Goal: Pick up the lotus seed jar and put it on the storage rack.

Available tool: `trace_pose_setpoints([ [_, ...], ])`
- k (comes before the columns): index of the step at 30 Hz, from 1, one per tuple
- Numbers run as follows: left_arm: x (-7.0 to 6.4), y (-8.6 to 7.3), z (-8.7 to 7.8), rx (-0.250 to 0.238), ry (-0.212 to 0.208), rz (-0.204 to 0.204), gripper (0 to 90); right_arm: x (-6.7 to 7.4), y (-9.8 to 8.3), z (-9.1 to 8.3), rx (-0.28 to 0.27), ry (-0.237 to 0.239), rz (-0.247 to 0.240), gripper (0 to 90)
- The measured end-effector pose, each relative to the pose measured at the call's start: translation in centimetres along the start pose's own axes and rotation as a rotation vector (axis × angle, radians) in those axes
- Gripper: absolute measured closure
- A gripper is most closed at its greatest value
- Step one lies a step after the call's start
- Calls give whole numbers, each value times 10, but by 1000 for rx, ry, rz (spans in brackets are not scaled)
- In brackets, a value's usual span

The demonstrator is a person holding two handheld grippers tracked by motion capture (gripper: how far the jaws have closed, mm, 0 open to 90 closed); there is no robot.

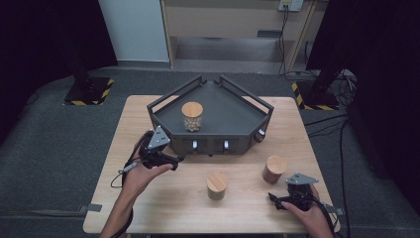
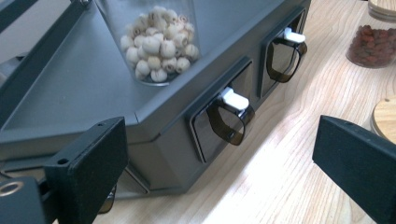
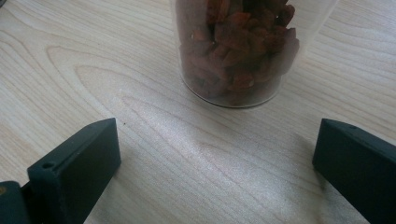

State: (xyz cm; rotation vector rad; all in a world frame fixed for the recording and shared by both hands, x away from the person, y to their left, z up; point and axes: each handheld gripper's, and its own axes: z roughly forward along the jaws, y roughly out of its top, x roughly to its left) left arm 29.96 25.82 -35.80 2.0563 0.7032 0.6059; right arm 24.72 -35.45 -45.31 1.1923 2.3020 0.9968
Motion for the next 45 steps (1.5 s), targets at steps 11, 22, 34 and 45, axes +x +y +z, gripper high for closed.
trace_pose_setpoints([
  [11,-8,-18,-1,26,16,-10,27,0,0,0,0,0,0,12],
  [22,-11,-43,-2,47,19,-48,27,0,0,0,0,0,0,12],
  [34,-8,-76,-5,103,36,-114,27,0,0,0,0,0,0,12],
  [45,-4,-96,-8,148,49,-159,27,0,0,0,0,0,0,12],
])
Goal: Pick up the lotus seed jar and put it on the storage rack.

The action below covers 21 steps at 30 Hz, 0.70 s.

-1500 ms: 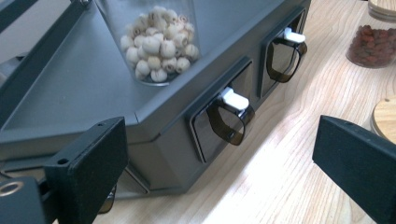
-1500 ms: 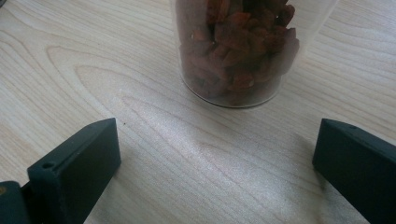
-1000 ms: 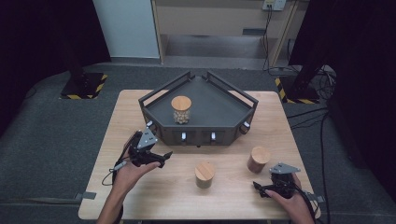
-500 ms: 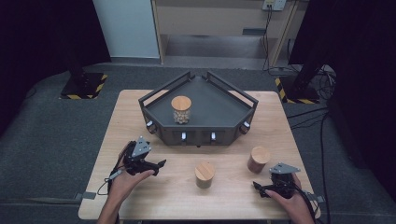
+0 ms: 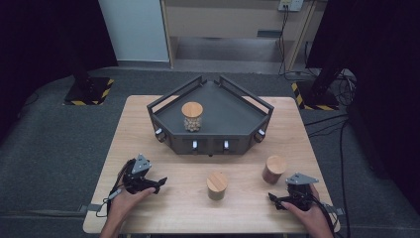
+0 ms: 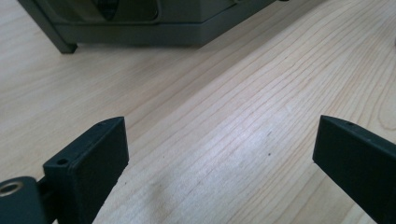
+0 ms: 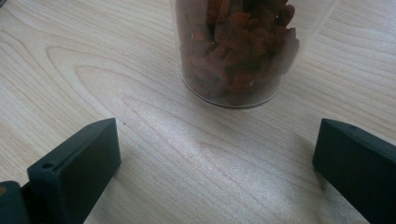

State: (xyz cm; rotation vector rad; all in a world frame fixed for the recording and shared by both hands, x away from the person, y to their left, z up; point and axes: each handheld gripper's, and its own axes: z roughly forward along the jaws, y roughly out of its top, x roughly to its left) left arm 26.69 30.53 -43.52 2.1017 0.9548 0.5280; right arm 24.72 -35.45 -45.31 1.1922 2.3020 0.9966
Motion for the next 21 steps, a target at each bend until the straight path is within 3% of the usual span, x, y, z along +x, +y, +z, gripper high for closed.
trace_pose_setpoints([
  [21,4,-8,11,71,0,-54,26,0,0,0,0,0,0,12],
])
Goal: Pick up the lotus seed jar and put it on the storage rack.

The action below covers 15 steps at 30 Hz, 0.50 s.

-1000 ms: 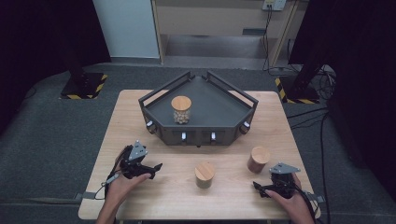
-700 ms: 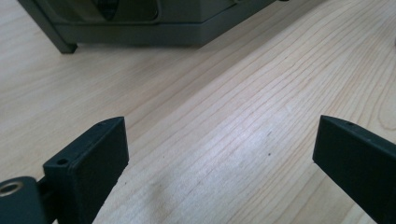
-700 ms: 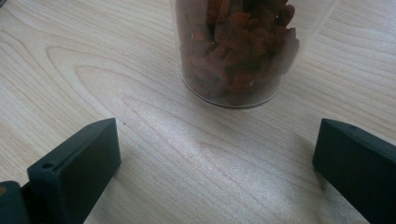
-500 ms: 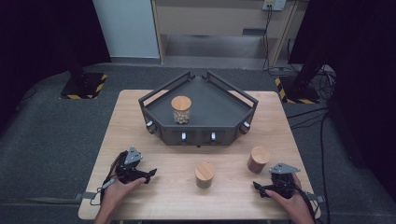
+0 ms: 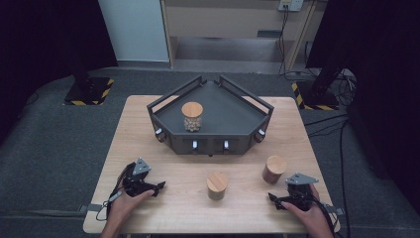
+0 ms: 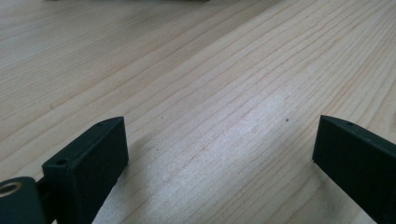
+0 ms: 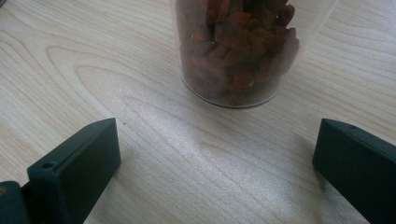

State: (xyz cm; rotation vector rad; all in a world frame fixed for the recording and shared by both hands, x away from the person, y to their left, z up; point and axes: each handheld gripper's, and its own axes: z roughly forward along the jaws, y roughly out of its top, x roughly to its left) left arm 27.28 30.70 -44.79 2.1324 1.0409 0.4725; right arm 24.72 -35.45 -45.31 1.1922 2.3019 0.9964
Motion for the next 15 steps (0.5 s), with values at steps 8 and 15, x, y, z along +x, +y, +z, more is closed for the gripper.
trace_pose_setpoints([
  [8,2,2,1,14,-4,-6,19,0,0,0,0,0,0,12],
  [15,1,2,1,15,-4,-5,14,0,0,0,0,0,0,12],
])
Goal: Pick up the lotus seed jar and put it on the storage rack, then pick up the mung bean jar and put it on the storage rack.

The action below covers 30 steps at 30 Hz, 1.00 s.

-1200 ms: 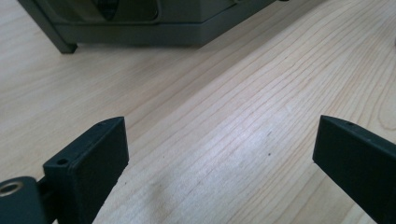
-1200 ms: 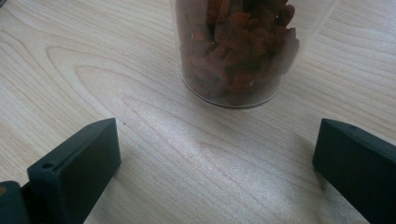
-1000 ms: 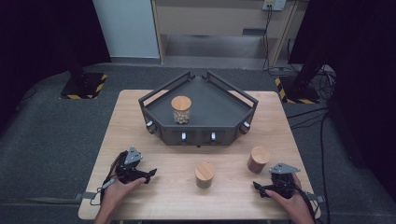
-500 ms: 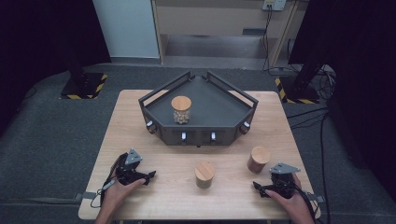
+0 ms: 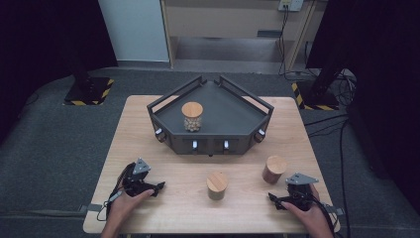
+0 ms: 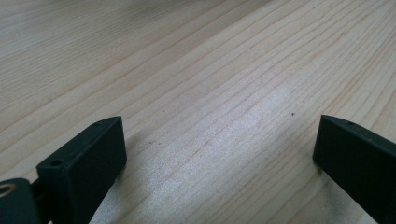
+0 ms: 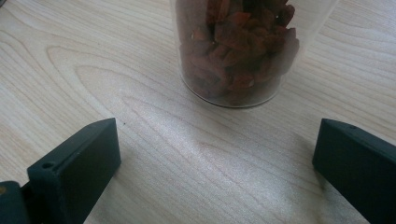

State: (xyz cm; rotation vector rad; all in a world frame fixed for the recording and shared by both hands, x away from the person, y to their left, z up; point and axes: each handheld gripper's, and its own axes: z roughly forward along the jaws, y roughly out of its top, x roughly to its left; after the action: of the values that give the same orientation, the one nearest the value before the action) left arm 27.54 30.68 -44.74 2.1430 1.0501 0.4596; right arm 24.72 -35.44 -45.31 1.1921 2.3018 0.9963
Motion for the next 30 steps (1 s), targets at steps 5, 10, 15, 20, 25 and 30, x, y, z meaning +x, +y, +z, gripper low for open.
trace_pose_setpoints([
  [5,0,0,0,0,1,0,14,0,0,0,0,0,0,12],
  [10,-1,0,0,1,5,0,12,0,0,0,0,0,0,12],
  [15,-1,0,0,1,5,-1,12,0,0,0,0,1,0,12],
  [20,-1,0,0,-1,6,-2,10,0,0,0,1,0,1,12],
  [25,-1,0,0,0,3,-3,11,-2,1,-1,5,11,-4,17],
  [30,0,0,0,0,2,-3,11,-2,3,-9,-4,13,-6,31],
])
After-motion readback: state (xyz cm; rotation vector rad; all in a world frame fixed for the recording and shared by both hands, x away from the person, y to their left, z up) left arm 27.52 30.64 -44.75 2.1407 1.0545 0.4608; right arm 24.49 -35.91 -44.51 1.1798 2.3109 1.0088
